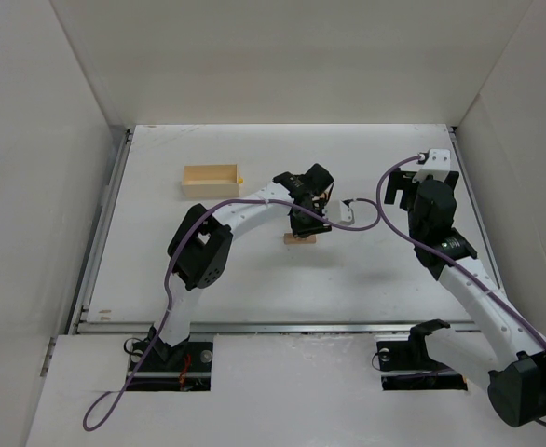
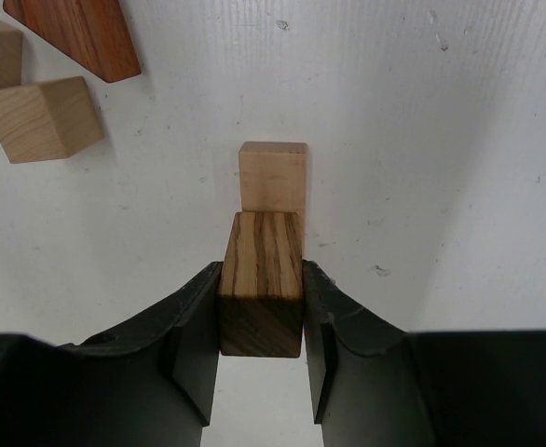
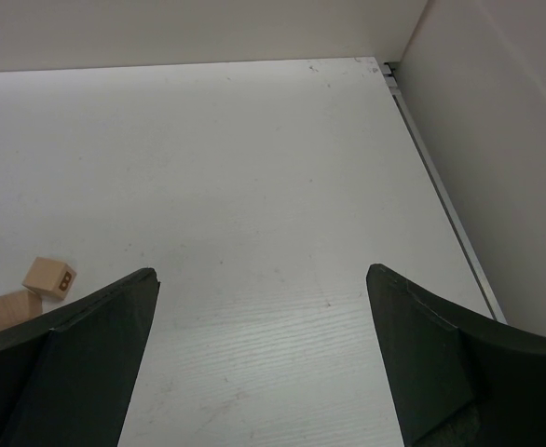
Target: Build the wood block tower
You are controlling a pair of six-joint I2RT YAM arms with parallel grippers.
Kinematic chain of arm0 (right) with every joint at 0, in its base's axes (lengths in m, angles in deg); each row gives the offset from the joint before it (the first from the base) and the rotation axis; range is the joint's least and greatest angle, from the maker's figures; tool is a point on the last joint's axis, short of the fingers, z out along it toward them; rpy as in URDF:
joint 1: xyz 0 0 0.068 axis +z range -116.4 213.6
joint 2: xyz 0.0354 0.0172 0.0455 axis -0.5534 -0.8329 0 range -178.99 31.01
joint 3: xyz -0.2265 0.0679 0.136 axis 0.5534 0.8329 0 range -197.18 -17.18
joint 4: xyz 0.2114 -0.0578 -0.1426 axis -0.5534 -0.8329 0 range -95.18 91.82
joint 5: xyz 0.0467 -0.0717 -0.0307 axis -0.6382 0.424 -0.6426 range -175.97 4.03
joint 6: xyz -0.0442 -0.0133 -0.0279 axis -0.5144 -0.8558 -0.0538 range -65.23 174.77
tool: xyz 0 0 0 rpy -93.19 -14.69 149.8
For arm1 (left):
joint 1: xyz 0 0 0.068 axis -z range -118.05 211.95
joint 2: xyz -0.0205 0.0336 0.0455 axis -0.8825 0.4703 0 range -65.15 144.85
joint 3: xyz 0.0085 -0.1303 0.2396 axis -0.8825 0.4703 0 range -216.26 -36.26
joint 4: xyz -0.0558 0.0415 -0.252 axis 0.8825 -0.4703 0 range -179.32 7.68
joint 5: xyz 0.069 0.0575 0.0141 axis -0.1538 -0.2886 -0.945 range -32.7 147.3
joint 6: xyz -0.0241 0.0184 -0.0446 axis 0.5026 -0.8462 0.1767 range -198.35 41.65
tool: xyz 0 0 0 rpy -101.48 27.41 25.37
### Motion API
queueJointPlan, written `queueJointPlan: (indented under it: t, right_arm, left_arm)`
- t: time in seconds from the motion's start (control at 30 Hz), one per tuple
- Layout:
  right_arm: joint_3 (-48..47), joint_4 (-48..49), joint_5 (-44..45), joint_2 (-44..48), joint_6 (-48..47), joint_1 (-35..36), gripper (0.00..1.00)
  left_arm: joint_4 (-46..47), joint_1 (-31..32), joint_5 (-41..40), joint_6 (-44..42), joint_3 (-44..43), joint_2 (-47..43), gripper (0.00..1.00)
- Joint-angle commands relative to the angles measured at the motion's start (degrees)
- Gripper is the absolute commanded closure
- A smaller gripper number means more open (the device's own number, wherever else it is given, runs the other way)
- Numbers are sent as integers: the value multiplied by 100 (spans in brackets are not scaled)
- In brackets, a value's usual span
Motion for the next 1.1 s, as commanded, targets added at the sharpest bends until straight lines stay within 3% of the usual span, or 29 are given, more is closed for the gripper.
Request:
queueJointPlan:
  t: [0.0, 0.27, 0.43, 0.73, 1.07]
  right_arm:
    - [17, 329, 91, 16, -13, -32, 1]
    - [17, 329, 91, 16, -13, -32, 1]
    - [17, 329, 91, 16, -13, -32, 1]
    - [17, 329, 38, -37, -13, -32, 1]
    - [17, 329, -154, -151, -13, -32, 0]
  left_arm:
    - [-183, 6, -35, -69, -12, -67, 96]
    - [-183, 6, -87, -69, 41, -67, 70]
    - [-183, -46, -87, -16, 41, -67, 61]
    - [-122, -46, -87, 36, -12, -67, 53]
    - [-279, -152, 35, 317, -486, -173, 53]
